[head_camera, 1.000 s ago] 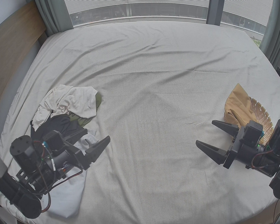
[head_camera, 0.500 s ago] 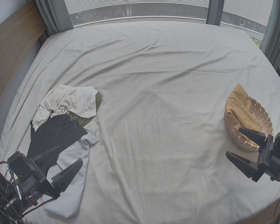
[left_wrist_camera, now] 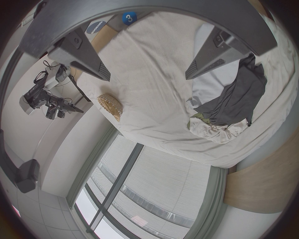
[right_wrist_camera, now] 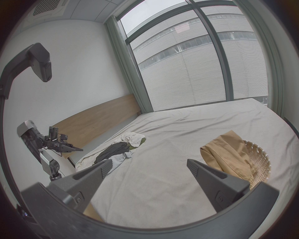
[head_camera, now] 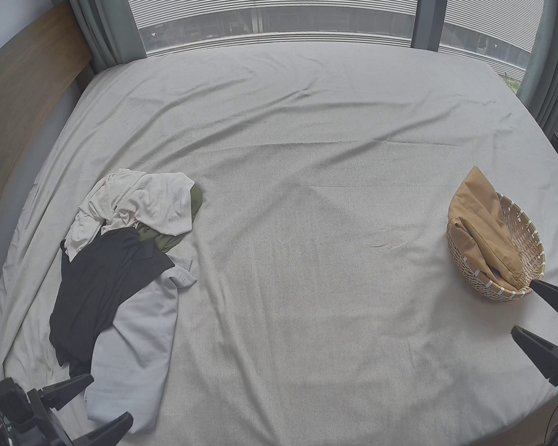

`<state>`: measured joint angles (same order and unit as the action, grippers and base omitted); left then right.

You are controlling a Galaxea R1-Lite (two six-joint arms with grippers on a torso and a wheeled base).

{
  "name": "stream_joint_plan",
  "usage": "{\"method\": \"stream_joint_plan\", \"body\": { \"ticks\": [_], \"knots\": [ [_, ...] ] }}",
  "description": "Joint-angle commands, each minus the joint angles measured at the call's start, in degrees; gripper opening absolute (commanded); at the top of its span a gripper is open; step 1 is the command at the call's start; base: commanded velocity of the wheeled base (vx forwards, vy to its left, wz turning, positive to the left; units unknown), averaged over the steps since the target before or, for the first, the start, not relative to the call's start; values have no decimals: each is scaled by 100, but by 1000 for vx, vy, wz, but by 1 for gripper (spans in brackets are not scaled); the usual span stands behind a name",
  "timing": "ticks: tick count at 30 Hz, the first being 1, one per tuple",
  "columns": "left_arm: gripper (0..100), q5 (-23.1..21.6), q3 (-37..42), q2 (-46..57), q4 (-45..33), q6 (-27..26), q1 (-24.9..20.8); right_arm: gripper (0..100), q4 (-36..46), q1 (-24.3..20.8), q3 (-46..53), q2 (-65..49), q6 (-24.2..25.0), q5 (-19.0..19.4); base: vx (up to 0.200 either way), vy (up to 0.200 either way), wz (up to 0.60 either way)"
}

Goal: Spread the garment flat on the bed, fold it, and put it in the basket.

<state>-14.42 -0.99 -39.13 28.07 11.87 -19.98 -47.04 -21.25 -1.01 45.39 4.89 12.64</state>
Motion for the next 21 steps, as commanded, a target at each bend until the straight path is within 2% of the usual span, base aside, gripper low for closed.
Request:
{"method": "stream_joint_plan", "body": {
  "ticks": [1,5,7,8,9,11,16,19,21],
  "knots": [
    [100,133,99,1567,-760,69,38,100,828,622,66,-1621,56,10,0,0,0],
    [100,387,99,1883,-1050,69,29,100,1444,930,84,-2306,39,19,0,0,0],
    [100,467,99,2155,-1340,78,108,100,2323,1299,48,-3036,30,10,0,0,0],
    [100,475,99,2173,-1357,78,126,100,2428,1343,48,-3115,30,10,0,0,0],
    [100,458,99,2349,-1559,78,434,100,3061,1650,66,-3677,-14,19,0,0,0],
    [100,414,99,2516,-1718,69,609,100,3430,1782,92,-4002,-49,19,0,0,0],
    [100,449,81,3333,-2491,69,1233,100,3825,1817,101,-3950,-67,-693,0,0,0],
    [100,581,72,3403,-2474,26,1418,100,4616,1817,101,-3958,-375,-1282,0,0,0],
    [100,704,72,3412,-2474,26,1532,100,4854,1975,75,-4064,-436,-1361,0,0,0]
  ]
}}
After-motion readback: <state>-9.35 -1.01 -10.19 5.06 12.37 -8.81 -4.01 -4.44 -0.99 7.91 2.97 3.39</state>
